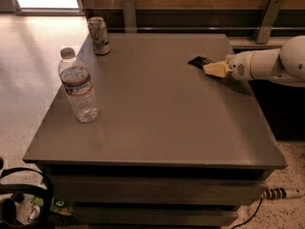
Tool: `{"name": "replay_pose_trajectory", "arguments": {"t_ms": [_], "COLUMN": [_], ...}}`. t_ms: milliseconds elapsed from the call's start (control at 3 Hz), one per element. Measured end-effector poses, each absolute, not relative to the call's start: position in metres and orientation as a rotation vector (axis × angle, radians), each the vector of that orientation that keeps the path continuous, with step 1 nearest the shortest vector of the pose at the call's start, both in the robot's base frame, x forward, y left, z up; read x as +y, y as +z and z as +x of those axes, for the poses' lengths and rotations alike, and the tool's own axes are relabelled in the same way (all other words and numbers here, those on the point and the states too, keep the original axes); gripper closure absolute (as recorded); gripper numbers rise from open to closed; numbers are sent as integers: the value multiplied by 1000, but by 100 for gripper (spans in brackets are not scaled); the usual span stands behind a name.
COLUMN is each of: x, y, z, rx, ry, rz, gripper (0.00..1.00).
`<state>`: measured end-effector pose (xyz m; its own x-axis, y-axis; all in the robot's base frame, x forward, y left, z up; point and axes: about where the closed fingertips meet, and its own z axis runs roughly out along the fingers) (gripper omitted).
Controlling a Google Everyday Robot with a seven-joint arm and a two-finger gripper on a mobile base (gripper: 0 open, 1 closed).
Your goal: Move rxbar chocolate near water bottle
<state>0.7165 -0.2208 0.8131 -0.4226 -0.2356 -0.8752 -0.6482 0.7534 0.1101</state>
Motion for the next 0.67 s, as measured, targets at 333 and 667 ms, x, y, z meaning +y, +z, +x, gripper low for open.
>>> {"name": "replay_pose_trajectory", "arguments": {"t_ms": [333,667], "x": [-221,-221], "y": [815,816], "z": [717,717], "rx": [1999,1999], "ry": [547,547], "rz": [-668,-668], "gripper": [100,100]}}
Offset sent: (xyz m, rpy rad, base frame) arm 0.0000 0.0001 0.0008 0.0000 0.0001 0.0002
